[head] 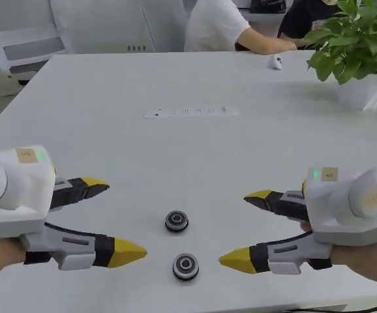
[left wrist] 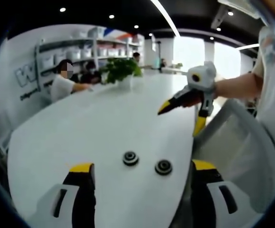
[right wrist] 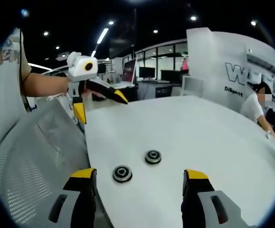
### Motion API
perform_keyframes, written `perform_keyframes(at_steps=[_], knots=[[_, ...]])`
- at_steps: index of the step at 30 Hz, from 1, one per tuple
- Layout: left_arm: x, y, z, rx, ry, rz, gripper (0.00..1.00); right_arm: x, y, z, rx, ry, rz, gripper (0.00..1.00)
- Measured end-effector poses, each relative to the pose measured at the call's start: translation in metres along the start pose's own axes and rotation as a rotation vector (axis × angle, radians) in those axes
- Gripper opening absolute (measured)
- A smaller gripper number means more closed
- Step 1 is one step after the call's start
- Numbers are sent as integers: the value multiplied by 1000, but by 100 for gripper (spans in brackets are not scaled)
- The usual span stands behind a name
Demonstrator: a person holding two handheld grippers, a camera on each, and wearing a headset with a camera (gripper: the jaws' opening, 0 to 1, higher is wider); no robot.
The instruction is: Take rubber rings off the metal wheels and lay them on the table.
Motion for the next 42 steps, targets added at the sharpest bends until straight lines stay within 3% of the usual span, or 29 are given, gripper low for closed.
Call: perform_keyframes(at_steps=[14, 20, 42], knots=[[-25, 12, 9, -17, 67, -64, 78, -19, 16, 1, -17, -20, -27, 66], [-36, 19, 14, -35, 95, -98, 74, -26, 27, 0, -12, -45, -67, 62], [-68, 32, 24, -60, 185, -175, 57, -51, 39, -7, 18, -121, -113, 50]])
Point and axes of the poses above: the centre of the closed fingertips' face, and the gripper's own axes: x roughly backward along the fingers, z roughly to its right, y roughly out of its underside, the point moved 4 cm from there along x, roughly backward along the fingers, and after that the axes turned 7 degrees about -z, right-handed, at the moved point
